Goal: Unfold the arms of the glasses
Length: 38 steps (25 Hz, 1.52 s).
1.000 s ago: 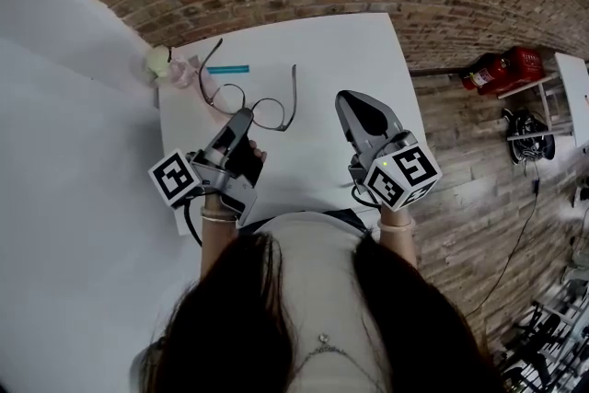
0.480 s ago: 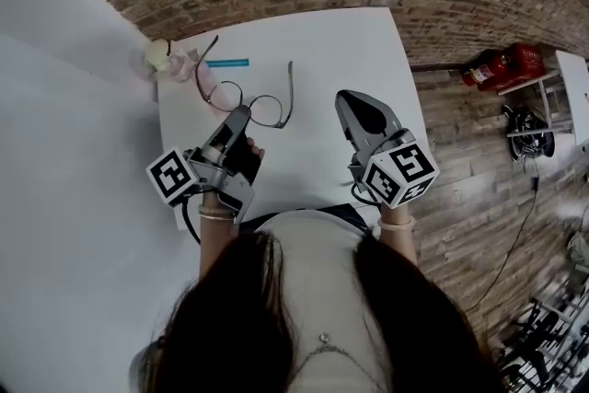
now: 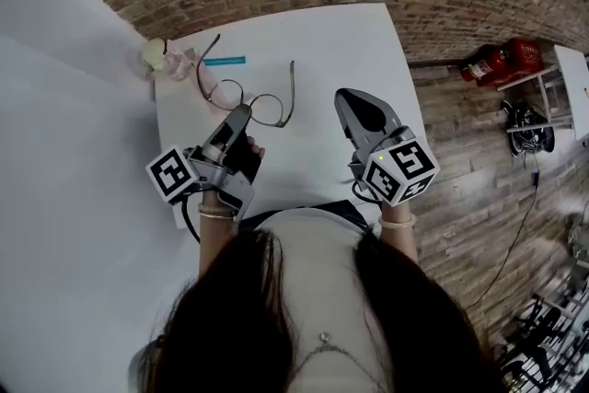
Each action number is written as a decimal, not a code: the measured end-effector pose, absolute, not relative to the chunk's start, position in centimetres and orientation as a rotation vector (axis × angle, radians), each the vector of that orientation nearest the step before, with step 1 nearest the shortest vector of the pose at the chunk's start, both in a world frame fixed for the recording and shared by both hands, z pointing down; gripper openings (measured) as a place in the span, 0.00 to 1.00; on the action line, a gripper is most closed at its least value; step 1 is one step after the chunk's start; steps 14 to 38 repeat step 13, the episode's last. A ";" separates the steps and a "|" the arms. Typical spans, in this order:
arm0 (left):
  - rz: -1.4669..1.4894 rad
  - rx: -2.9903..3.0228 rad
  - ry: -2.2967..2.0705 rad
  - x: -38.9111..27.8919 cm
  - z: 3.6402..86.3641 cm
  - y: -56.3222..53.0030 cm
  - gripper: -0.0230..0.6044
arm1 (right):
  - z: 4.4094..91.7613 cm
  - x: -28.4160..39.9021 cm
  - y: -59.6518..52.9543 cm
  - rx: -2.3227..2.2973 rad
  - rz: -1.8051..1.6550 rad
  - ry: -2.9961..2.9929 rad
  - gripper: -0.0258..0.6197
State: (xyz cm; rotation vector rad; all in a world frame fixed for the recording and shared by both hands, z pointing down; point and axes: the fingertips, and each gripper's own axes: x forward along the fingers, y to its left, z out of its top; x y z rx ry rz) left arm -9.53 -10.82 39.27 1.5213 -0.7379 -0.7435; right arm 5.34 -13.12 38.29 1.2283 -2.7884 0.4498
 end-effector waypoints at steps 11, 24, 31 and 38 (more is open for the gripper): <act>-0.724 1.527 -0.721 -9.0 38.9 -10.4 0.07 | 38.2 5.4 -12.6 1.238 0.467 -2.786 0.05; -0.719 1.527 -0.719 -8.8 38.9 -10.2 0.07 | 38.2 5.5 -12.4 1.240 0.473 -2.786 0.05; -0.719 1.527 -0.719 -8.8 38.9 -10.2 0.07 | 38.2 5.5 -12.4 1.240 0.473 -2.786 0.05; -0.719 1.527 -0.719 -8.8 38.9 -10.2 0.07 | 38.2 5.5 -12.4 1.240 0.473 -2.786 0.05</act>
